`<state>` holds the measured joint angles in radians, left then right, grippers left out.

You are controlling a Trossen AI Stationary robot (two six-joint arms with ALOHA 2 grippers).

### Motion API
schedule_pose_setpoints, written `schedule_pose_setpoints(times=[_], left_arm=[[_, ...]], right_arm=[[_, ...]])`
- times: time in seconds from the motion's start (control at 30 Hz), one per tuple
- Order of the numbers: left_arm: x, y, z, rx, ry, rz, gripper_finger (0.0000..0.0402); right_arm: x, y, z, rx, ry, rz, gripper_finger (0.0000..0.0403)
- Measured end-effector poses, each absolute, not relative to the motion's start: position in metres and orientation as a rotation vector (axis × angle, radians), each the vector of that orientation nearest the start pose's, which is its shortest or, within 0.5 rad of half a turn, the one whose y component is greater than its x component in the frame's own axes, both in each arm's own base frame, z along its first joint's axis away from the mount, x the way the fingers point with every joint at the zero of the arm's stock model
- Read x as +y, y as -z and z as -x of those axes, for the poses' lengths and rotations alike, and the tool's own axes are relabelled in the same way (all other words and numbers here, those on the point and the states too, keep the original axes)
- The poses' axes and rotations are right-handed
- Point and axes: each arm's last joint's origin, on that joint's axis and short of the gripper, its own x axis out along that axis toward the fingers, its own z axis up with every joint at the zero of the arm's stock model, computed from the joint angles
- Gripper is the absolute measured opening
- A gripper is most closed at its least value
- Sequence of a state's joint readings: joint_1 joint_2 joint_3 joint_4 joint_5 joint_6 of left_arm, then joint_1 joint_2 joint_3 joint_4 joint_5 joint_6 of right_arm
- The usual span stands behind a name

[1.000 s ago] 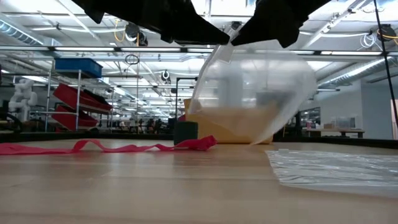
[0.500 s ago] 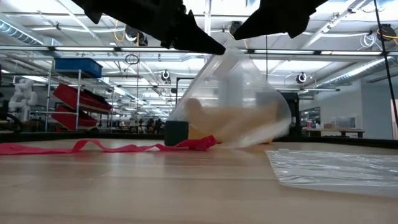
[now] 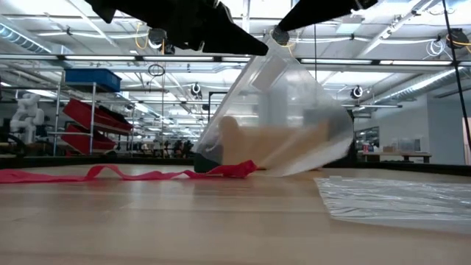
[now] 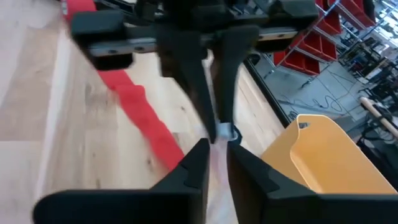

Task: Roll bandage
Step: Open the transparent zip bag

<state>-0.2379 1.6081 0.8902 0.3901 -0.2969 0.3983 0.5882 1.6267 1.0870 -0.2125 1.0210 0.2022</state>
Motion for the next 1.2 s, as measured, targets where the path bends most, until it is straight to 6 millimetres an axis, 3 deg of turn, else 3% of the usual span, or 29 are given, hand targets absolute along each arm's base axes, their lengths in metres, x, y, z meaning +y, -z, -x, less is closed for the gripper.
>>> schedule_pose_setpoints(times=[0.17,0.33,0.5,0.6,0.77,0.9,1.2], left_arm=[[-0.072,-0.221,-0.337,0.324,-0.006,-0.478,0.0019],[-0.072,-0.225,-0.338,0.28,-0.084,-0.346,0.0026],[-0.068,-0.228,-0.338,0.254,-0.187,-0.229,0.0027],[-0.066,-0.231,-0.338,0.217,-0.302,-0.176,0.0028],[-0.059,-0.239,-0.339,0.11,-0.44,-0.006,0.0028],[-0.055,-0.243,-0.34,0.053,-0.429,0.109,0.0029],[-0.052,-0.242,-0.341,0.045,-0.437,0.161,0.0029]], right_arm=[[0.167,-0.236,-0.292,0.478,0.458,0.337,0.0076],[0.158,-0.228,-0.29,0.521,0.516,0.273,0.0107],[0.142,-0.219,-0.284,0.591,0.62,0.197,0.0113],[0.142,-0.219,-0.284,0.582,0.625,0.178,0.0109],[0.148,-0.222,-0.295,0.52,0.576,0.118,0.011],[0.142,-0.209,-0.31,0.515,0.604,0.109,0.0125],[0.117,-0.181,-0.33,0.535,0.726,-0.019,0.0219]])
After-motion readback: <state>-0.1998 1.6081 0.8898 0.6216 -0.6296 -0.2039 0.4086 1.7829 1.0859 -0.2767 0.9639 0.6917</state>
